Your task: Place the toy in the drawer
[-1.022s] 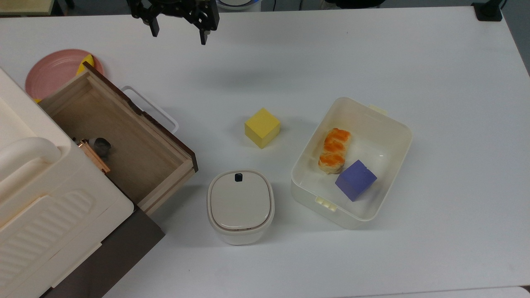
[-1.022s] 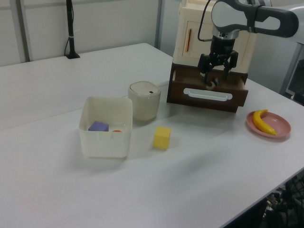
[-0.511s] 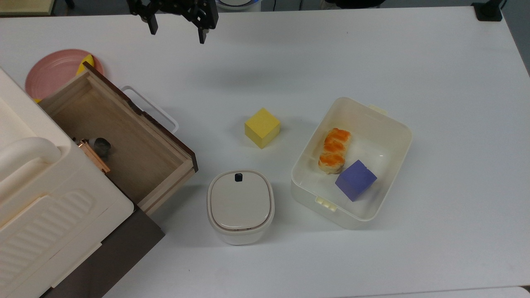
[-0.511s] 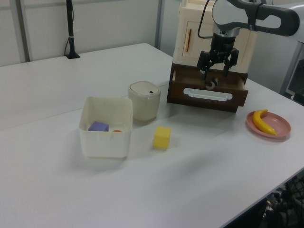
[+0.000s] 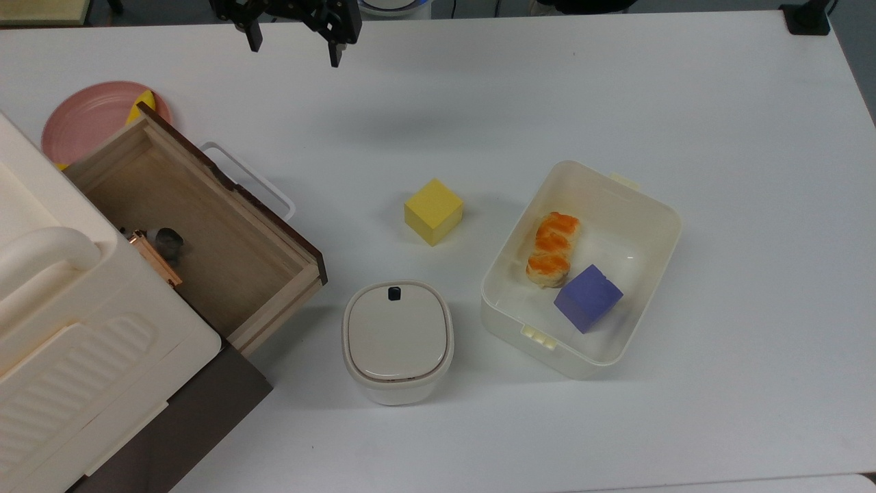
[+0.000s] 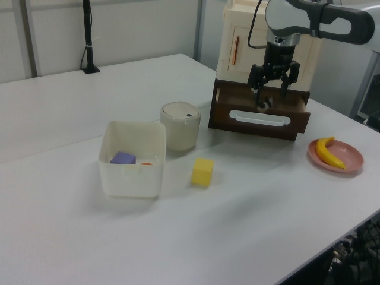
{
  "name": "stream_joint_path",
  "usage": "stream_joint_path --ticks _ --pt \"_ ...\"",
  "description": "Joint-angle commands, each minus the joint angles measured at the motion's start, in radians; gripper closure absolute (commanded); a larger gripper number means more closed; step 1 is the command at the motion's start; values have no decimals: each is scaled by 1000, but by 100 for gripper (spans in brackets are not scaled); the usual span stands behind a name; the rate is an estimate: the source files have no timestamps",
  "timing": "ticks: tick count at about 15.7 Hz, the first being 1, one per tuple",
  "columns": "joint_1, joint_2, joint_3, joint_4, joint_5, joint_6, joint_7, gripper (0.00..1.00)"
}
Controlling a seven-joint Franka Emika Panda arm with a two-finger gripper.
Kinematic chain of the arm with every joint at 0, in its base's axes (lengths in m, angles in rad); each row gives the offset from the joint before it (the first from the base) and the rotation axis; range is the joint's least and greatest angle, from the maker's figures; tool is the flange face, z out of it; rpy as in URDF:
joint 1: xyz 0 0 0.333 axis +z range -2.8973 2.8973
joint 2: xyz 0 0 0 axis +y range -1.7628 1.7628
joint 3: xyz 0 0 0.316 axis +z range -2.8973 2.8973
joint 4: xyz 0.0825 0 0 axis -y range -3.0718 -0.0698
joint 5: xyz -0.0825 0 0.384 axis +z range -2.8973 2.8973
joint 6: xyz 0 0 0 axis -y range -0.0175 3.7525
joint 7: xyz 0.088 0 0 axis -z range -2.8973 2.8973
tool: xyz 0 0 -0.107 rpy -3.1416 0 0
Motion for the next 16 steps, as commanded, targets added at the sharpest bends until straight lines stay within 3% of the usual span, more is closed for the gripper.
stream_joint_path --ticks 1,16 --pt "5 11 -3 31 22 -36 15 0" --pt "5 30 0 30 23 -34 0 0"
